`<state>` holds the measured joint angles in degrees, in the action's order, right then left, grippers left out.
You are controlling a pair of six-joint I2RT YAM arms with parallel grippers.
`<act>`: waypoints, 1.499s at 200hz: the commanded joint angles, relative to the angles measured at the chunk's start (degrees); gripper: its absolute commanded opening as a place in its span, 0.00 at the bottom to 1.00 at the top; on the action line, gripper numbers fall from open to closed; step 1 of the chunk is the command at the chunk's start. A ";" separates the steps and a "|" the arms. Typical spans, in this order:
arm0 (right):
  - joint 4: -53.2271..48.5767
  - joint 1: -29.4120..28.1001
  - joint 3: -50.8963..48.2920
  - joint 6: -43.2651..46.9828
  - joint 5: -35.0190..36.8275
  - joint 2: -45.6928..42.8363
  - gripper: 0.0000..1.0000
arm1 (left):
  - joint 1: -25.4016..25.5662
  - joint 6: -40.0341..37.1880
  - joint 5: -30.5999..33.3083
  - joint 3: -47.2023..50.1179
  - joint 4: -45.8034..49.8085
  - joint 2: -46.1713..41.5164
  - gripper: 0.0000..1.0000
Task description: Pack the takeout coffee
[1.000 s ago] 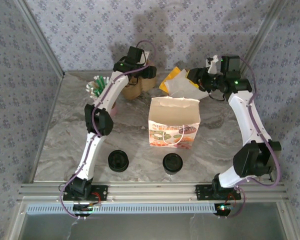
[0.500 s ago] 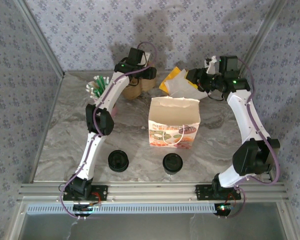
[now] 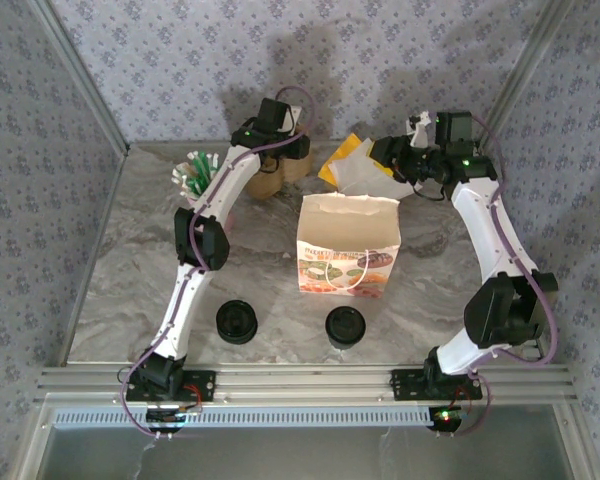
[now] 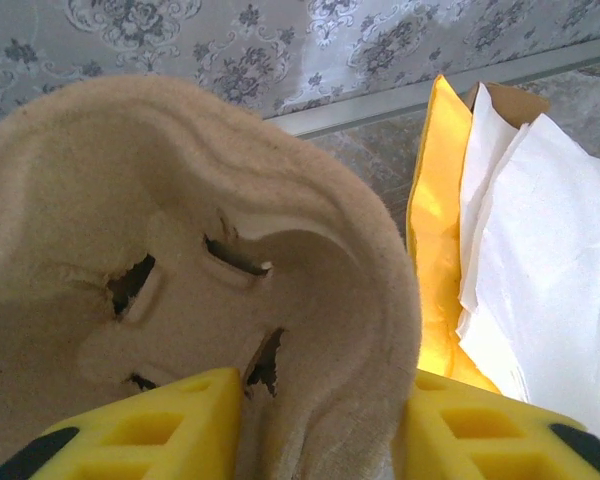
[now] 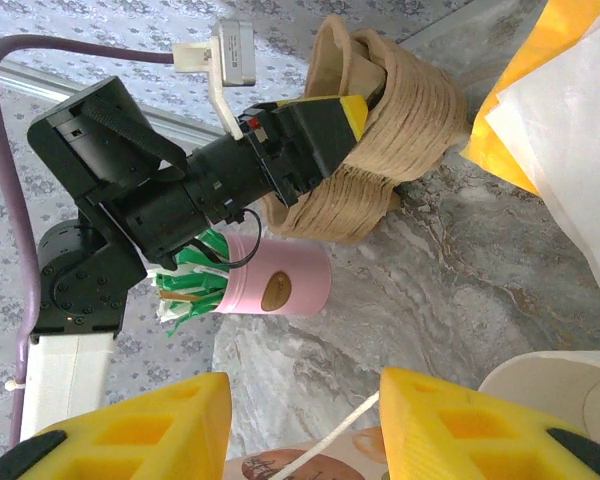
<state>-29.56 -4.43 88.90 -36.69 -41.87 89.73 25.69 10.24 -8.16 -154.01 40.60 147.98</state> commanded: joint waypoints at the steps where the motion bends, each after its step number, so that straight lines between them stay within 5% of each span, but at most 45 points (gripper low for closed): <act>1: 1.08 -0.34 0.22 0.03 -1.55 0.18 0.45 | -0.20 -0.92 0.19 -2.78 -1.14 0.30 0.37; 181: -2.52 -0.67 2.06 1.90 -0.94 0.54 0.45 | 2.07 -5.67 8.53 -3.05 -4.56 -9.09 0.25; 216: -2.52 -0.91 1.89 1.96 -0.67 0.27 0.45 | 1.97 -5.74 9.28 -3.11 -3.07 -9.20 0.55; 300: -1.44 -0.72 12.87 3.99 -2.84 12.27 0.45 | -1.96 21.19 9.86 -2.72 11.71 -9.26 0.58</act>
<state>-31.35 -4.91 96.49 -34.50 -42.89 97.36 25.15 21.58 2.07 -155.11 46.37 140.99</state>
